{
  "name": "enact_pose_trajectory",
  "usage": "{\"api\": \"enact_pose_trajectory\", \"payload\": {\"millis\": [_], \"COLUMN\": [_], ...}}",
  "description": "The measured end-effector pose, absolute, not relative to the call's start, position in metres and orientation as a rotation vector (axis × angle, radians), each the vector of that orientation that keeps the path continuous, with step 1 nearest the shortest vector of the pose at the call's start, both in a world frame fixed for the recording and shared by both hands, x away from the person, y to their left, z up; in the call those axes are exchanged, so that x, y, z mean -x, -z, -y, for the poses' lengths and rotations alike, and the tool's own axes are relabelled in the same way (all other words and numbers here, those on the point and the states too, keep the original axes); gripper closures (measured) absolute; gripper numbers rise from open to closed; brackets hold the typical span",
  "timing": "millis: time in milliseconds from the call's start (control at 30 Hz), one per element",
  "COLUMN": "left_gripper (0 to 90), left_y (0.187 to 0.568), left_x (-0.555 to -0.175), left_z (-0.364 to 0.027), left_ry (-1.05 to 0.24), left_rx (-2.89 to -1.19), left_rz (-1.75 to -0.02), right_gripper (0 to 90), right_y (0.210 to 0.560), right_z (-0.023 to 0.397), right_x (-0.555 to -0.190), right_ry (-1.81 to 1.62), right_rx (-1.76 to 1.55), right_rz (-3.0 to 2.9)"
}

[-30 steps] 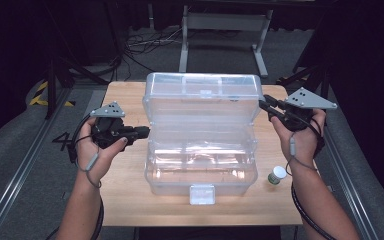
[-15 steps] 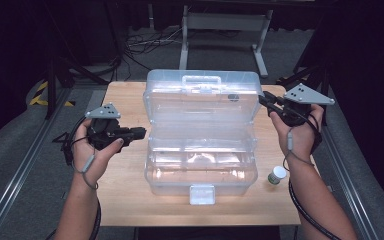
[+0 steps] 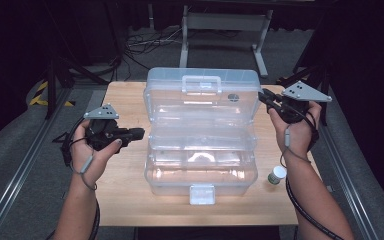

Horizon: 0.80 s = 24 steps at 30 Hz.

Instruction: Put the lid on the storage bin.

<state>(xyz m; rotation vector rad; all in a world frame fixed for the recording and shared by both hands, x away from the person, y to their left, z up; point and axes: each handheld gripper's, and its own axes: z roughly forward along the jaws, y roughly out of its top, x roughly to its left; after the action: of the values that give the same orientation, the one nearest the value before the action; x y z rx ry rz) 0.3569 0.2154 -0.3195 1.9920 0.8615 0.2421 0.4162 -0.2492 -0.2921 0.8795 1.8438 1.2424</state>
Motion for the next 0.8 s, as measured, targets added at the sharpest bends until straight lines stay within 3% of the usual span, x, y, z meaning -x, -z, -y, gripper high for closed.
{"api": "enact_pose_trajectory", "payload": {"millis": [800], "left_gripper": [84.0], "left_y": [0.322], "left_x": [-0.356], "left_z": [-0.224], "left_ry": [-0.24], "left_rx": [-1.979], "left_rz": [-0.891], "right_gripper": [82.9], "right_y": [0.293], "right_z": [0.247], "right_x": [-0.437], "right_ry": [-1.254], "right_rx": [-0.936], "right_rz": [-1.811]}}
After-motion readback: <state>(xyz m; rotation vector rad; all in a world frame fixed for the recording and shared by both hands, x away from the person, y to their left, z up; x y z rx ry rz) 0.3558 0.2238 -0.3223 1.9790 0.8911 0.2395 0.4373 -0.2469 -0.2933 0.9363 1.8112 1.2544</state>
